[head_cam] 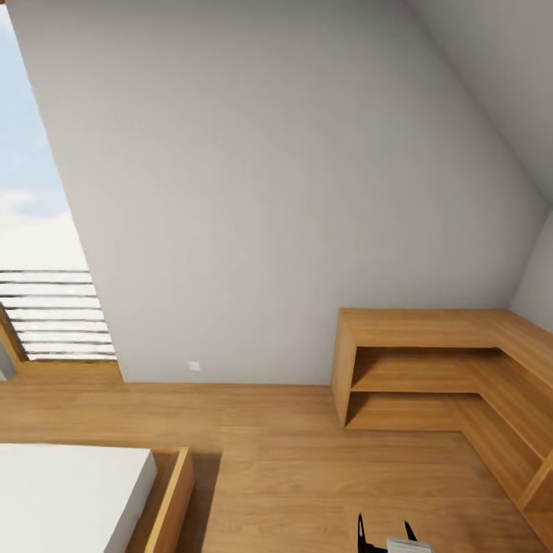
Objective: In the bedroom, organize the workspace by keeping the computer under the desk, ensuring the monitor is on the desk, placing the keyboard on the desk next to the monitor, placing the mouse on the desk next to the keyboard, moving the folder from the swivel chair onto the desk next to the mouse, stacking the notebook on top of the folder with the pen on top of the notebook, and positioning the swivel chair next to the desk.
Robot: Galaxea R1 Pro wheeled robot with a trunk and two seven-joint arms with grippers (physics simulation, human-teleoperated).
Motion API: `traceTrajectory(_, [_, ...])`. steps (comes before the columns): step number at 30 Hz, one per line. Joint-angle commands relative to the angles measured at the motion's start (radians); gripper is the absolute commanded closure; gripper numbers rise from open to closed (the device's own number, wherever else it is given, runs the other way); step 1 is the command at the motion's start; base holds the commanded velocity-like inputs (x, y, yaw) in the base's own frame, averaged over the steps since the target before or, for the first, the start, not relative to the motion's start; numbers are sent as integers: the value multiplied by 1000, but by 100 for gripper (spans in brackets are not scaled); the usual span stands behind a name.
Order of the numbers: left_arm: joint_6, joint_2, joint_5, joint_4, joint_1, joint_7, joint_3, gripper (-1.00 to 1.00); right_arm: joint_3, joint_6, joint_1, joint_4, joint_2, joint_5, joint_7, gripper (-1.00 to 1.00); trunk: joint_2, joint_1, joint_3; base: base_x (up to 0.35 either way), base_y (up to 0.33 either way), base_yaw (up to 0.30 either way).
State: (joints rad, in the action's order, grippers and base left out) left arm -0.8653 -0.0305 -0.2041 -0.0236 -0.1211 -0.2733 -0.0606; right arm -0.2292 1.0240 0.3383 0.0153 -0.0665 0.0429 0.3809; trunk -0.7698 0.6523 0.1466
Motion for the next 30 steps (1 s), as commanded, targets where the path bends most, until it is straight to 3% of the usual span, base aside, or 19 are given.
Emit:
traceTrajectory(1, [-3, 0, -8, 1, -1, -2, -7, -100, -9, 3, 1, 2, 0, 4, 5, -100, -1, 1, 2, 328, -106, -8])
traceTrajectory(9, [-3, 0, -8, 1, -1, -2, -7, -100, -9, 4, 1, 2, 0, 3, 4, -100, -1, 1, 2, 328, -84, -134])
traceTrajectory(30, [-3, 0, -8, 1, -1, -2, -7, -100, -9, 4, 1, 1, -1, 3, 5, -100, -1, 1, 2, 321, -27, -260])
